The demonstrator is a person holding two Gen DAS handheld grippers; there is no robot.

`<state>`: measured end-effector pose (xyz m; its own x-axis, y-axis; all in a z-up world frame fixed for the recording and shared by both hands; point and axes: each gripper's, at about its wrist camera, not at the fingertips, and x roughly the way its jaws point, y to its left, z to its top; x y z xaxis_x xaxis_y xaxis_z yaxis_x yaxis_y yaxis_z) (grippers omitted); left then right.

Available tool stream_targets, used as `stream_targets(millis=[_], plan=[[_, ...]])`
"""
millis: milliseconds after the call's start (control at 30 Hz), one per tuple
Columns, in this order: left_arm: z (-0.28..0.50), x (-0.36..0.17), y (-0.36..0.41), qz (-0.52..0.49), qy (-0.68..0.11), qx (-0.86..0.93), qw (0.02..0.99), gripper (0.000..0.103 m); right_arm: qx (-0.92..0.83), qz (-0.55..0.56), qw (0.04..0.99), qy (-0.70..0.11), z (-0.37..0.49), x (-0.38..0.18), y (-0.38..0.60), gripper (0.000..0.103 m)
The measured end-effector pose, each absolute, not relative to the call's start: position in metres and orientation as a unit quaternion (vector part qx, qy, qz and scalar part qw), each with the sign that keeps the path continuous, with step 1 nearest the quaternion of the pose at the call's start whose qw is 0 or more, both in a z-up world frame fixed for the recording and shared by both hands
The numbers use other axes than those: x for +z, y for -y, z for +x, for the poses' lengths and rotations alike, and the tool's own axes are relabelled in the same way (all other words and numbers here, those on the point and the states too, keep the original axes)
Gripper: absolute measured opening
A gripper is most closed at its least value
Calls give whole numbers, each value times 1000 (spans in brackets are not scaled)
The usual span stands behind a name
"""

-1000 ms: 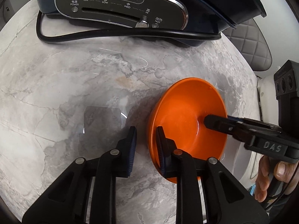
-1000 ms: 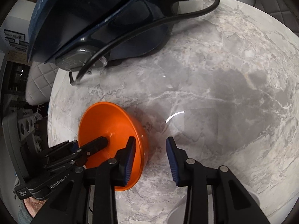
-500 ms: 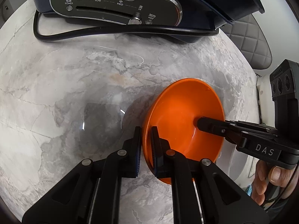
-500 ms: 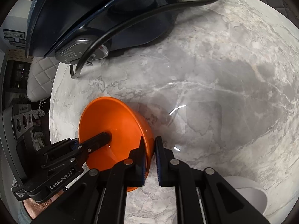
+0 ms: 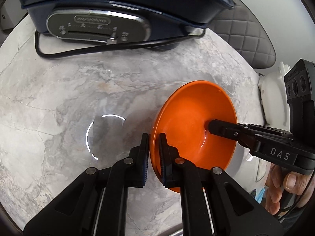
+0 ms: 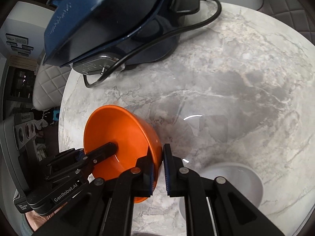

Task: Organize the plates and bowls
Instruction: 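Carry the orange bowl into the green bowl with both tools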

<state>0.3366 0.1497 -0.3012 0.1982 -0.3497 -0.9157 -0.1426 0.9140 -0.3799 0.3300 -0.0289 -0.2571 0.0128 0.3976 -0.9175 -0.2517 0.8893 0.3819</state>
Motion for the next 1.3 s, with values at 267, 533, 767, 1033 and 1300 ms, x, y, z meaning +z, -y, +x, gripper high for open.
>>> stream_targets(millis=[267, 533, 767, 1033, 1300], plan=[[311, -267, -108, -172, -625, -102, 755, 8, 214, 68, 727, -649, 299, -225, 70, 10], [277, -248, -52, -137, -629, -150, 751, 8, 178, 96, 743, -638, 250, -211, 122, 11], [245, -248, 3, -101, -638, -200, 736, 8, 132, 133, 754, -630, 202, -209, 168, 10], [209, -250, 71, -65, -648, -248, 717, 8, 87, 180, 755, -625, 145, -215, 228, 10], [173, -250, 151, -45, -654, -274, 704, 8, 65, 211, 752, -621, 102, -223, 296, 10]])
